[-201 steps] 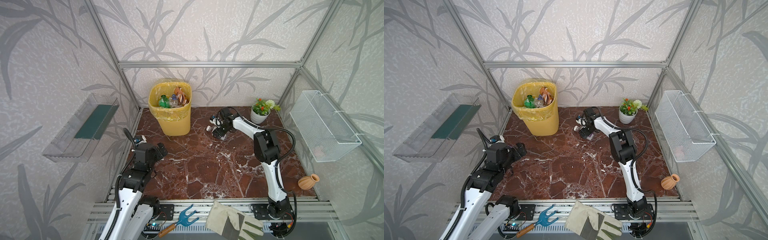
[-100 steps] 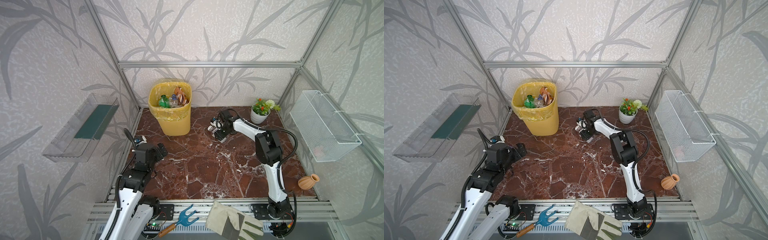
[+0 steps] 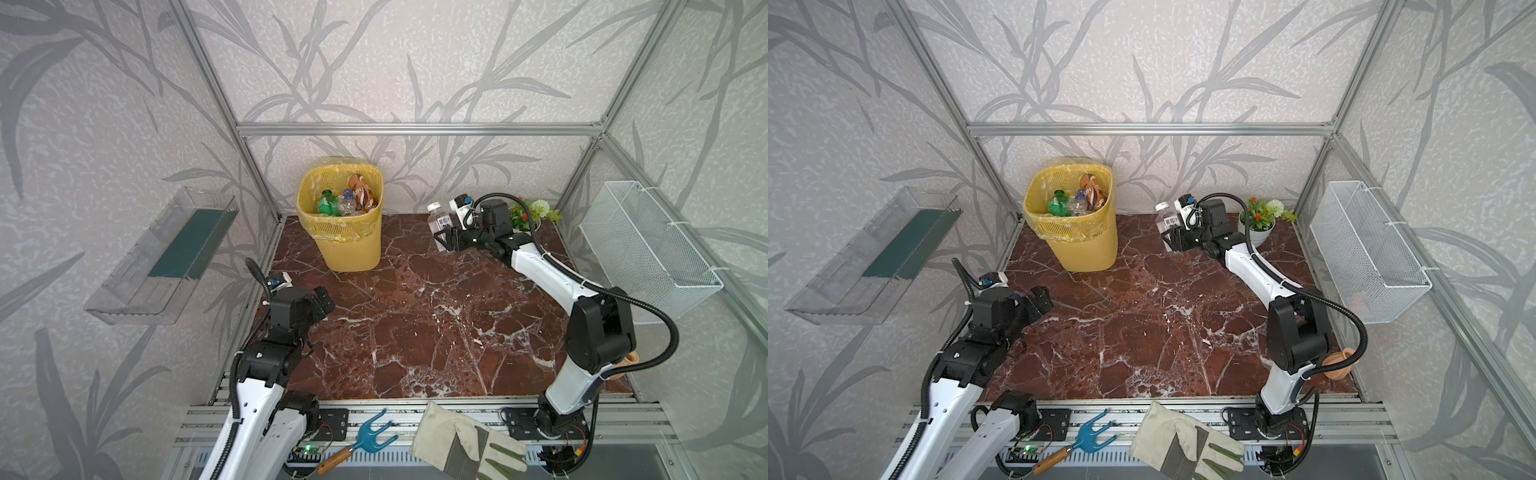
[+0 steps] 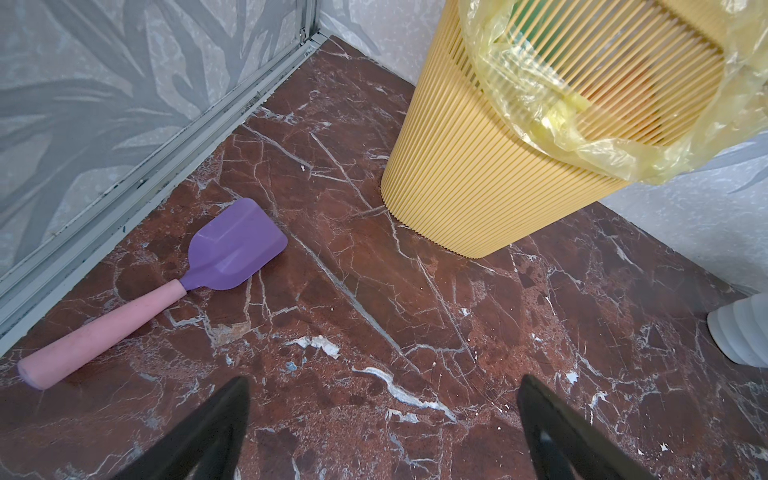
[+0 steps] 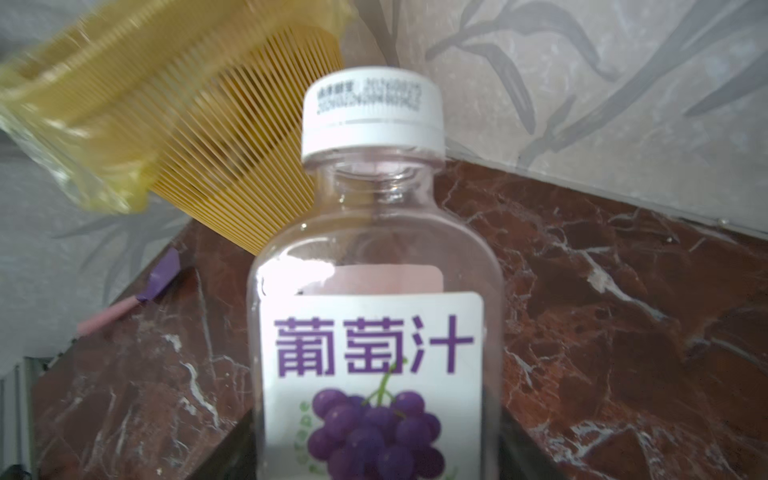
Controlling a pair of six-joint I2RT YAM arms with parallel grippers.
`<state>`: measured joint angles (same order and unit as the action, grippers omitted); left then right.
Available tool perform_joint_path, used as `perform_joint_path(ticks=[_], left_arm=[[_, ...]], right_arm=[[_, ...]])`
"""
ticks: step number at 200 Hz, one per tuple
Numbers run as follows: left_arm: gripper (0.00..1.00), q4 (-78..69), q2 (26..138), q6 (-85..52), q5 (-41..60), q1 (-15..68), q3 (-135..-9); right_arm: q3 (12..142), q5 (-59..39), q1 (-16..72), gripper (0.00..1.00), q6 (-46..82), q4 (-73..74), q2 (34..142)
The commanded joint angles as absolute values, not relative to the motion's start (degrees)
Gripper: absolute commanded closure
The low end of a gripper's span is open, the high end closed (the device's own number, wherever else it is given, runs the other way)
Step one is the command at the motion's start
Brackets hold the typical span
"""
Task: Throw the plastic bottles in the bin
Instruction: 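Lower the right gripper onto the grape-juice bottle and grasp it, then lift the grape-juice bottle with the right gripper over the bin and release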
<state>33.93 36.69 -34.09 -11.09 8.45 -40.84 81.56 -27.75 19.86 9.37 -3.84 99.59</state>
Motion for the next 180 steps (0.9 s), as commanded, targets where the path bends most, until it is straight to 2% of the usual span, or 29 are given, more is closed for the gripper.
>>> perform_joint_path(ticks=[1,48,88,119,132,142,146,159,170,180], left_arm=[[0.01,34.49,36.07,-34.48,-12.57,8.21,-40.59],[0.01,34.88,35.64,-34.37,-12.47,8.17,-40.47],[0.01,35.14,35.55,-34.37,-12.47,8.20,-40.41],[0.01,35.06,36.26,-34.50,-12.67,8.17,-40.25],[0.01,34.75,37.14,-34.45,-12.53,8.17,-40.42],[0.01,34.71,38.02,-34.35,-11.89,8.17,-40.80],[0.01,34.71,38.40,-34.21,-11.66,8.12,-41.06],[0.01,35.13,39.58,-34.02,-11.25,8.09,-41.77],[0.00,36.01,40.09,-34.44,-11.49,8.12,-42.22],[0.01,36.16,40.29,-34.12,-11.36,8.11,-42.25]], right_arm=[[80.21,-35.15,19.97,0.43,24.75,11.26,98.09],[82.46,-39.22,21.35,0.45,47.01,31.78,102.01],[95.70,-37.76,26.60,0.45,48.24,29.59,108.51],[115.11,-35.06,31.78,0.44,47.46,22.14,119.57],[130.53,-34.39,34.28,0.37,44.87,12.29,128.36],[150.37,-33.27,35.26,0.29,42.74,0.47,137.94],[158.98,-32.63,35.39,0.24,42.84,-4.65,142.23],[180.63,-30.56,34.75,0.00,47.28,-10.92,154.94],[176.07,-31.90,33.32,0.01,52.70,-5.32,154.05],[167.62,-31.21,33.54,0.01,49.72,-3.51,149.45]])
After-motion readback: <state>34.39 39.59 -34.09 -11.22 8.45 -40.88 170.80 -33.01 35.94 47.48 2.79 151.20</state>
